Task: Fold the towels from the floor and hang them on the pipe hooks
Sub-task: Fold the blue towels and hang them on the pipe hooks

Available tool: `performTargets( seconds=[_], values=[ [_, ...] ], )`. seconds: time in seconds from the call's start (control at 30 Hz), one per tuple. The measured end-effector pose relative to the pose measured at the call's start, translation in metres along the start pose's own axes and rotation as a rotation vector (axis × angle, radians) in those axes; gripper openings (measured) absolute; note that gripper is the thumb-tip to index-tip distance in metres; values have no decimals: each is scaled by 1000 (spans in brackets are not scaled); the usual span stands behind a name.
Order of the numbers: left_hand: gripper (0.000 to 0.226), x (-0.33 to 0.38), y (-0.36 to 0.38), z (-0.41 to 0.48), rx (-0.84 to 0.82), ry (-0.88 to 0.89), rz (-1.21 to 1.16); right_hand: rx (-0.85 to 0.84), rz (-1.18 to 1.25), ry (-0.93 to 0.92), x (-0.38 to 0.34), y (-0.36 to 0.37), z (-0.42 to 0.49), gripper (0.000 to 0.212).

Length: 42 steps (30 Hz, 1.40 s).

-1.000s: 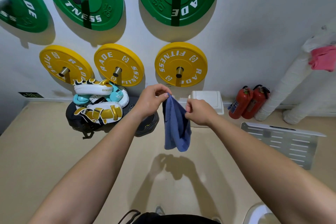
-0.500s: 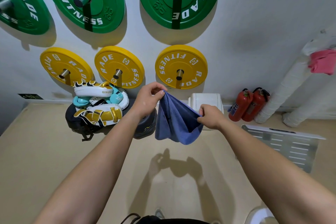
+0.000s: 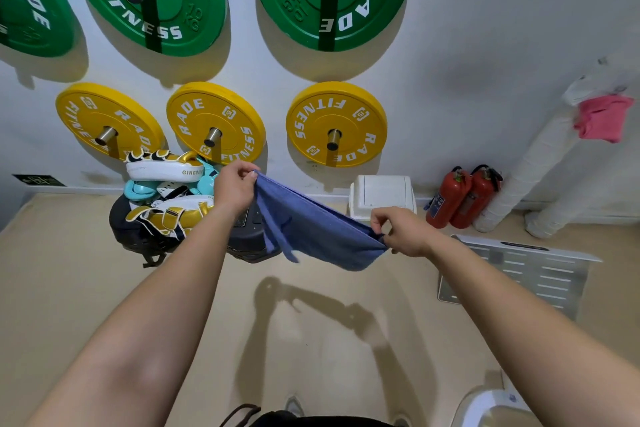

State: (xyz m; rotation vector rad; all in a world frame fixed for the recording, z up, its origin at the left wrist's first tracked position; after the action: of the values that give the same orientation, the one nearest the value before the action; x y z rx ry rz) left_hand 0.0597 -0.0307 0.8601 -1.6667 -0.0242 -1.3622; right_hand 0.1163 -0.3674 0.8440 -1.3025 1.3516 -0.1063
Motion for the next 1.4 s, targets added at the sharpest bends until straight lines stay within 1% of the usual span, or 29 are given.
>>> performTargets(
  seconds=[0.1, 0.2, 0.33, 0.4, 0.43, 0.53, 0.6, 0.7, 0.83, 0.9, 0.97, 1.03, 1.07, 1.13, 1.17, 1.23, 1.3, 1.4],
  values=[
    [11, -3, 5, 4, 21, -50, 19, 2, -66, -39, -7, -5, -2, 27],
    [11, 2, 9, 7, 19, -37, 15, 19, -168, -44, -7, -10, -6, 24],
    [10, 10, 11, 12, 42, -22, 29, 67, -119, 0, 3, -18, -14, 19],
    [9, 11, 12, 13, 54, -37, 20, 131, -61, 28, 7, -25, -19, 10],
    [9, 11, 12, 13, 55, -37, 14, 174, -42, 33, 8, -30, -20, 10],
    [9, 12, 14, 12, 49, -21, 7, 354, 3, 37, 10, -46, -21, 17],
    [10, 11, 17, 10, 44, -13, 0, 428, 49, 39, 9, -58, -19, 17],
    [10, 8, 20, 5, 40, -23, -36, 432, 84, 29, 7, -78, -16, 14],
    [12, 11, 26, -4, 22, -12, -65, 382, -84, 26, 7, -104, -10, 4],
    [12, 16, 29, -9, 18, -14, -79, 400, -56, 45, 8, -112, -3, 4],
    [12, 22, 34, -14, 16, -36, -81, 451, 42, 104, 9, -115, 6, 6],
    [11, 27, 43, -18, 0, -101, -92, 522, 132, 211, 11, -110, 14, 11],
    [11, 30, 48, -22, -31, -161, -139, 545, 157, 254, 11, -103, 16, 13],
    [13, 35, 62, -34, -125, -281, -302, 531, 216, 301, 5, -82, 16, 16],
    [13, 38, 69, -41, -168, -313, -369, 494, 276, 313, 1, -69, 14, 17],
    [12, 45, 82, -62, -242, -334, -424, 414, 401, 320, -9, -41, 11, 16],
    [12, 54, 90, -84, -298, -328, -456, 355, 453, 302, -15, -15, 11, 16],
    [10, 56, 100, -108, -366, -301, -484, 347, 505, 290, -23, 12, 10, 13]
  ],
)
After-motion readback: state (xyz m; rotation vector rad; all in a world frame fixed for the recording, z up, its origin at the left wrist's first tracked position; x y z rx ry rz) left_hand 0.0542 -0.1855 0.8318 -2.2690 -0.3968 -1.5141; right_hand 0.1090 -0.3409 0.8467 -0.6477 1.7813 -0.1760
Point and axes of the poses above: each hand's wrist, its own z-axis towards the middle knuckle, its own y-axis out of the palm, x = y × z, the point moved 1 cm from there along z, towards the middle knuckle, and after that the axes turned 2 degrees about x, right-handed, at the moved point
